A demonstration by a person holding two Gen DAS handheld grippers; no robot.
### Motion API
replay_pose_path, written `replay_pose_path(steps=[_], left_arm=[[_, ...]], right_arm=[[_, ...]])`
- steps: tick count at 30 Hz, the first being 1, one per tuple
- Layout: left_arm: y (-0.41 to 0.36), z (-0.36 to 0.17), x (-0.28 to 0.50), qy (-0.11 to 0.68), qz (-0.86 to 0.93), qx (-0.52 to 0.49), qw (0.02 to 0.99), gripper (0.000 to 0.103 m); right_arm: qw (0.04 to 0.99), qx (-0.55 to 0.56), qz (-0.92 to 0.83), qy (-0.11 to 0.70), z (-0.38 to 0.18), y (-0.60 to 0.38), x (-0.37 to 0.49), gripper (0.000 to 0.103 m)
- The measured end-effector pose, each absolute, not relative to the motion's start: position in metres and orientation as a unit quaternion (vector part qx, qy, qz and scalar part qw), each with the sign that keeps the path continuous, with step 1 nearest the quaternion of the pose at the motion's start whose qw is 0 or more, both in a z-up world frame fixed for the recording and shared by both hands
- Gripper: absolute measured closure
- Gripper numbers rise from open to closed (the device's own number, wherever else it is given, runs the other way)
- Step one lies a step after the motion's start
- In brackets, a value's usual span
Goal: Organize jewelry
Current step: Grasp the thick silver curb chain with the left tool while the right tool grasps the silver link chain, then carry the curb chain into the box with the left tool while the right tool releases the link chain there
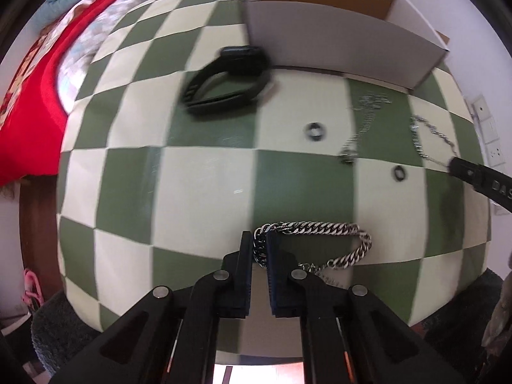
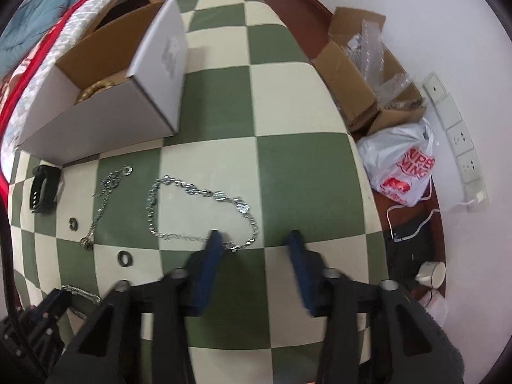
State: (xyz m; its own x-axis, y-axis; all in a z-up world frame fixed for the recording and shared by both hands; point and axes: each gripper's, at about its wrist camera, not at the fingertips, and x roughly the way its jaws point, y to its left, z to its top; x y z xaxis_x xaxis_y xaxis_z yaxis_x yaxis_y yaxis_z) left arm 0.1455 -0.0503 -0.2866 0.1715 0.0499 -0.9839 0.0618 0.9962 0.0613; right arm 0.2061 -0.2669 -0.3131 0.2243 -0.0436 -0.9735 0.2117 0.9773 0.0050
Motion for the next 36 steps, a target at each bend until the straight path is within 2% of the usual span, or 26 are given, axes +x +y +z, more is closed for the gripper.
replay_pose_path(steps=[1,3,6,15,17,18,19,21,25,30,31,32,33,36], left_arm=[[-0.046,-0.286,0.144,0.644,0.0,0.041,0.764,0.097],[-0.039,-0.285,0.139,0.644,0.007,0.037,0.764,0.097],[-0.033,-0.281,0.133,0.642,0.01,0.032,0.766,0.098],[-0.027,-0.275,0.135,0.638,0.008,0.024,0.769,0.098],[-0.025,-0.276,0.139,0.637,0.01,0.024,0.77,0.098],[-0.023,-0.276,0.145,0.636,0.012,0.024,0.771,0.098],[-0.026,-0.275,0.146,0.636,0.013,0.024,0.772,0.098],[-0.027,-0.275,0.153,0.634,0.015,0.024,0.773,0.098],[-0.035,-0.271,0.166,0.629,0.017,0.026,0.777,0.098],[-0.042,-0.265,0.178,0.622,0.015,0.031,0.783,0.098],[-0.044,-0.265,0.179,0.62,0.014,0.032,0.783,0.098],[-0.045,-0.264,0.181,0.62,0.013,0.031,0.784,0.098],[-0.045,-0.264,0.182,0.62,0.013,0.03,0.784,0.098],[-0.043,-0.265,0.185,0.621,0.014,0.027,0.783,0.098]], right_arm=[[0.78,0.07,-0.077,0.617,-0.313,-0.265,0.204,0.097],[0.776,0.078,-0.07,0.622,-0.313,-0.264,0.2,0.097],[0.767,0.102,-0.057,0.631,-0.314,-0.267,0.184,0.103],[0.742,0.224,-0.025,0.631,-0.311,-0.291,0.127,0.103],[0.738,0.243,-0.029,0.629,-0.311,-0.298,0.134,0.1],[0.741,0.247,-0.032,0.624,-0.31,-0.301,0.139,0.093],[0.745,0.247,-0.033,0.619,-0.308,-0.302,0.143,0.079],[0.754,0.24,-0.036,0.61,-0.305,-0.3,0.16,0.069],[0.767,0.186,-0.038,0.612,-0.311,-0.29,0.199,0.068],[0.775,0.067,-0.055,0.626,-0.312,-0.259,0.226,0.068],[0.776,0.041,-0.057,0.627,-0.312,-0.251,0.227,0.07],[0.779,0.024,-0.055,0.624,-0.312,-0.245,0.228,0.077],[0.783,0.014,-0.043,0.621,-0.312,-0.238,0.228,0.097],[0.785,0.004,-0.043,0.617,-0.312,-0.233,0.228,0.098]])
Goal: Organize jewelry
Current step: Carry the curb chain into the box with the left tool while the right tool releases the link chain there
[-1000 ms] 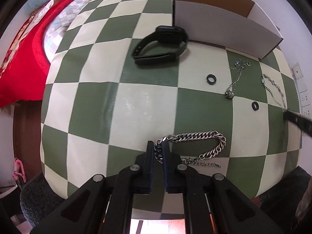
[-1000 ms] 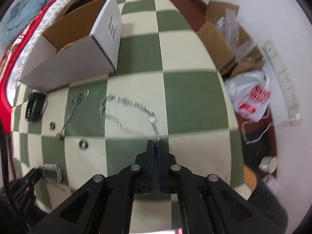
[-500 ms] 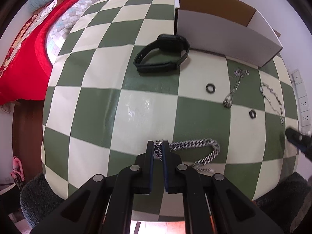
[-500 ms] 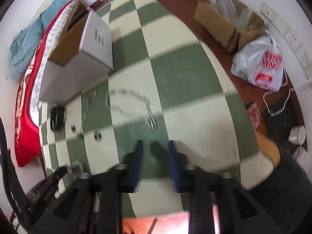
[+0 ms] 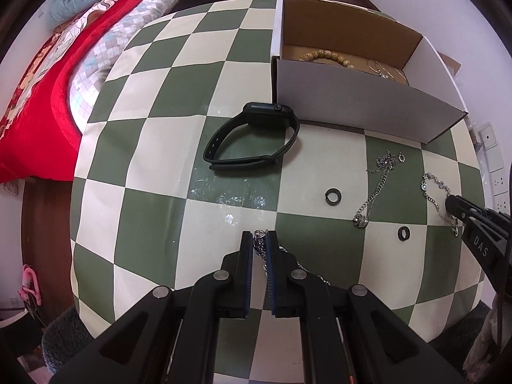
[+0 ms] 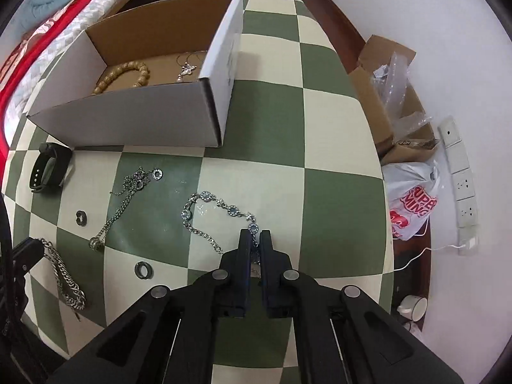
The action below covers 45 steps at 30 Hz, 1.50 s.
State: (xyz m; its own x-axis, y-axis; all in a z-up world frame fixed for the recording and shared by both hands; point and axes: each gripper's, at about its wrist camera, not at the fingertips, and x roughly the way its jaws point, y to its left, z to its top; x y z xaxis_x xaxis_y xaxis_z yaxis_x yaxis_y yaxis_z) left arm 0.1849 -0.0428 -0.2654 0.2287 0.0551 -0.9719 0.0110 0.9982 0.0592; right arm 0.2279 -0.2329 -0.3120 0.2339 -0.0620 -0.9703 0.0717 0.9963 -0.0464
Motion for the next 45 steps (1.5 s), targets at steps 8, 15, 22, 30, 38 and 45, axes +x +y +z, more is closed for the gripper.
replay_pose_path(steps=[8,15,22,30,38,45], left_arm=[[-0.034,-0.253,0.182,0.614,0.008,0.017,0.789,0.098],[-0.035,-0.225,0.177,0.6,-0.007,0.002,0.8,0.098],[-0.044,-0.205,0.172,0.588,-0.009,0.012,0.808,0.098],[-0.049,-0.188,0.172,0.577,-0.015,0.009,0.816,0.098],[-0.054,-0.147,0.18,0.55,-0.034,0.0,0.835,0.098],[-0.053,-0.105,0.209,0.527,-0.062,-0.031,0.847,0.098]], right_arm=[[0.808,0.117,-0.021,0.576,-0.274,-0.264,0.197,0.101],[0.817,0.151,0.006,0.556,-0.238,-0.267,0.18,0.101],[0.814,0.15,0.012,0.561,-0.222,-0.258,0.17,0.102],[0.825,0.153,0.022,0.543,-0.196,-0.252,0.163,0.102],[0.841,0.16,0.044,0.515,-0.154,-0.246,0.171,0.102],[0.858,0.156,0.067,0.485,-0.109,-0.238,0.198,0.102]])
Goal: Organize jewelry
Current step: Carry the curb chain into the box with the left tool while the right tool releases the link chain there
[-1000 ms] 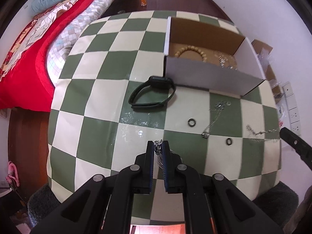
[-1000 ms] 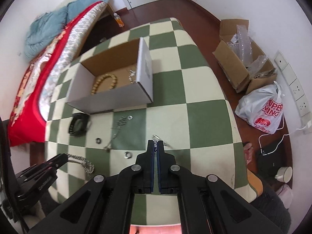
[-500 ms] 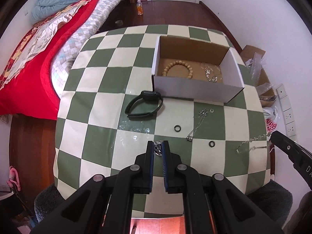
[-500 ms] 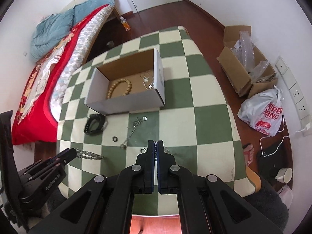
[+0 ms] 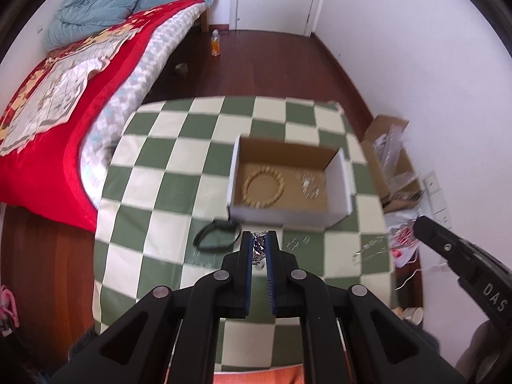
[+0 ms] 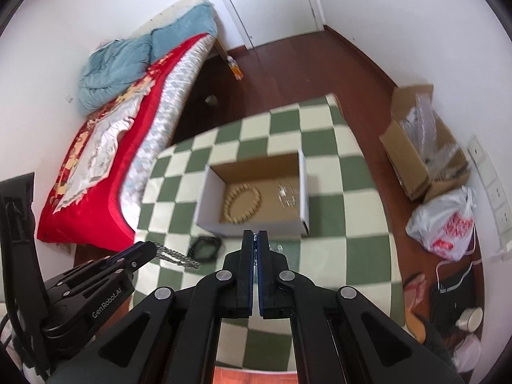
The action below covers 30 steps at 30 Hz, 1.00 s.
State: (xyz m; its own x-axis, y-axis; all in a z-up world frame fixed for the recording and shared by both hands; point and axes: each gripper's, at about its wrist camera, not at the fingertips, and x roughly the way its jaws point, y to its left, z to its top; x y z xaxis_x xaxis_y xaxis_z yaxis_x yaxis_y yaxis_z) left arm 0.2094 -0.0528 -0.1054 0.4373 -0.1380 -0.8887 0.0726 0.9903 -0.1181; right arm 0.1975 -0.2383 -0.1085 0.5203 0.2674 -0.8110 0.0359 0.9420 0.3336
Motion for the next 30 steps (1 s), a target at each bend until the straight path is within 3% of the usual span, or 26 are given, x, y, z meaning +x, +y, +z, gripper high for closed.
replay_pose_path(steps=[8,22,26,27,29,30], left_arm=[[-0.057,-0.1,0.271,0.544,-0.098,-0.052,0.832,0.098],[-0.052,-0.174,0.353,0.61,-0.098,-0.065,0.783,0.097],[-0.052,-0.18,0.361,0.611,-0.086,-0.054,0.785,0.093],[-0.053,-0.18,0.363,0.611,-0.08,-0.047,0.787,0.09],[-0.05,-0.177,0.365,0.602,-0.063,-0.036,0.795,0.072],[-0.049,-0.174,0.365,0.596,-0.054,-0.028,0.801,0.044]], right_arm=[[0.857,0.143,0.073,0.489,-0.103,-0.23,0.254,0.102],[0.809,0.118,0.055,0.573,-0.199,-0.225,0.33,0.101],[0.799,0.113,0.045,0.589,-0.212,-0.224,0.339,0.1],[0.798,0.111,0.043,0.592,-0.213,-0.224,0.339,0.099],[0.796,0.101,0.03,0.597,-0.214,-0.224,0.34,0.086],[0.795,0.092,0.022,0.599,-0.213,-0.223,0.34,0.062]])
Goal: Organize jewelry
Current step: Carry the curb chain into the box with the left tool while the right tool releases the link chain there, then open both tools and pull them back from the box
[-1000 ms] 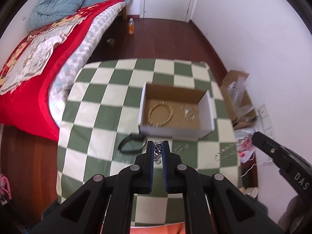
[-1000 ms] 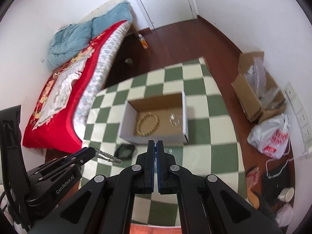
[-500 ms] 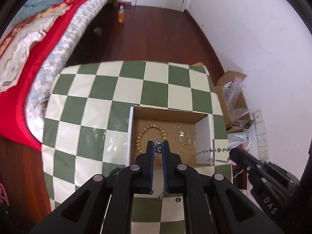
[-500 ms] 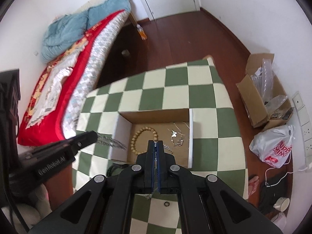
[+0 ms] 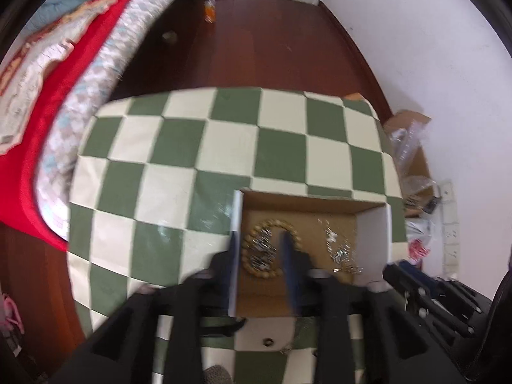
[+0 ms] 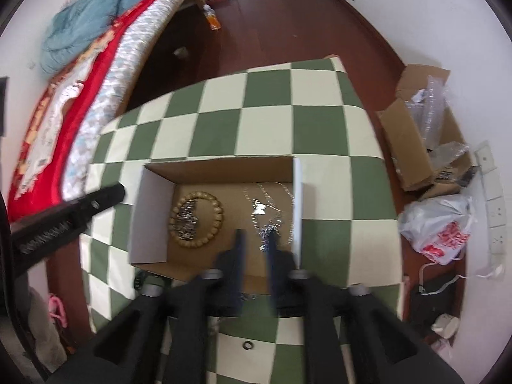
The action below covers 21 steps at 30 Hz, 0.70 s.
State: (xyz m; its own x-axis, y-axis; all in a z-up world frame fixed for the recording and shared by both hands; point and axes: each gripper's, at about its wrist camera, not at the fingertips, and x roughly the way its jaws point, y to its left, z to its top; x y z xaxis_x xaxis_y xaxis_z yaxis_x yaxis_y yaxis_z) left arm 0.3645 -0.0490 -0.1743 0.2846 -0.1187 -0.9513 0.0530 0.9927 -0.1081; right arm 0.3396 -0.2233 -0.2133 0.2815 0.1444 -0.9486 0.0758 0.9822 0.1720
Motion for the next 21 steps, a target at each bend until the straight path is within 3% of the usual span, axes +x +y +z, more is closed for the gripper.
replay_pose_path(steps=[1,2,3,5,7,21], left_arm=[[-0.046,-0.17,0.363,0.584,-0.039,-0.02,0.811,0.029],[-0.042,-0.167,0.362,0.573,-0.027,-0.014,0.819,0.013],[-0.04,-0.165,0.36,0.565,-0.014,-0.003,0.825,0.01],[-0.035,-0.162,0.355,0.555,0.009,0.02,0.832,0.009],[-0.03,-0.164,0.348,0.55,0.033,0.044,0.833,0.0],[-0.015,-0.169,0.293,0.525,0.046,0.039,0.849,0.0]], right_arm=[[0.797,0.083,0.012,0.598,-0.211,-0.223,0.338,0.036],[0.799,0.076,0.006,0.596,-0.21,-0.223,0.337,0.026],[0.801,0.068,0.0,0.595,-0.207,-0.221,0.335,0.02],[0.802,0.048,-0.016,0.595,-0.205,-0.219,0.332,0.019],[0.797,0.042,-0.025,0.602,-0.208,-0.217,0.328,0.003],[0.805,0.048,-0.047,0.59,-0.209,-0.208,0.293,0.0]])
